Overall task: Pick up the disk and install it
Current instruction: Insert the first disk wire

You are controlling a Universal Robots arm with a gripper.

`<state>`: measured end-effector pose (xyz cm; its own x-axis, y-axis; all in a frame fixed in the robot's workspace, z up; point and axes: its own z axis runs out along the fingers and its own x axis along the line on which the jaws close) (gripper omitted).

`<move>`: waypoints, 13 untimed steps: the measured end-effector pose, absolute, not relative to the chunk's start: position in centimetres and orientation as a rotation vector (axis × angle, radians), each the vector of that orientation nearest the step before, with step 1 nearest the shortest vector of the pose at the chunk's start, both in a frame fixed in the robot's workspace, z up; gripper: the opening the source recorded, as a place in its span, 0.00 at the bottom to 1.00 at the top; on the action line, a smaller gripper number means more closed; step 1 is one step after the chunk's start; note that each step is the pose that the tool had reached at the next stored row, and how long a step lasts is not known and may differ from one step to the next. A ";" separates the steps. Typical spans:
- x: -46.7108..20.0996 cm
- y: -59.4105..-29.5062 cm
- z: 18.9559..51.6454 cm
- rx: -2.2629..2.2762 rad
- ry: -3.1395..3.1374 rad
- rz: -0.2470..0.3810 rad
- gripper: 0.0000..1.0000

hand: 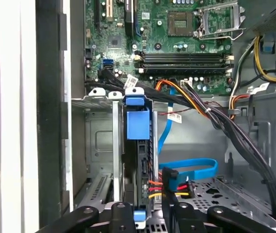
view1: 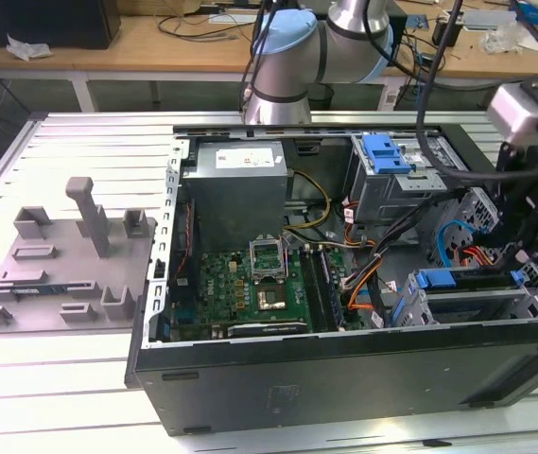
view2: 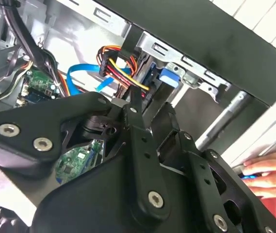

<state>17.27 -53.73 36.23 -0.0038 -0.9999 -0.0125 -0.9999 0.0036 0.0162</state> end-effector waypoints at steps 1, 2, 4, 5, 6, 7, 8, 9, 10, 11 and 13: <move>17.3 -53.7 36.6 2.215 -2.224 -0.030 0.36; 17.2 -53.7 37.1 2.216 -2.224 -0.029 0.36; 17.2 -53.7 38.0 2.218 -2.226 -0.022 0.36; 17.2 -53.7 38.3 2.219 -2.227 -0.021 0.36; 17.1 -53.7 38.6 2.219 -2.227 -0.019 0.36; 17.1 -53.7 38.9 2.220 -2.228 -0.016 0.36; 17.1 -53.7 38.9 2.220 -2.227 -0.015 0.36; 17.1 -53.7 38.9 2.219 -2.227 -0.013 0.36; 17.1 -53.7 38.9 2.219 -2.226 -0.013 0.36; 17.1 -53.7 38.9 2.218 -2.226 -0.012 0.36; 17.1 -53.7 38.9 2.217 -2.225 -0.010 0.36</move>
<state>17.10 -53.73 38.92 -0.0036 -1.0000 -0.0043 -1.0000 0.0036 0.0046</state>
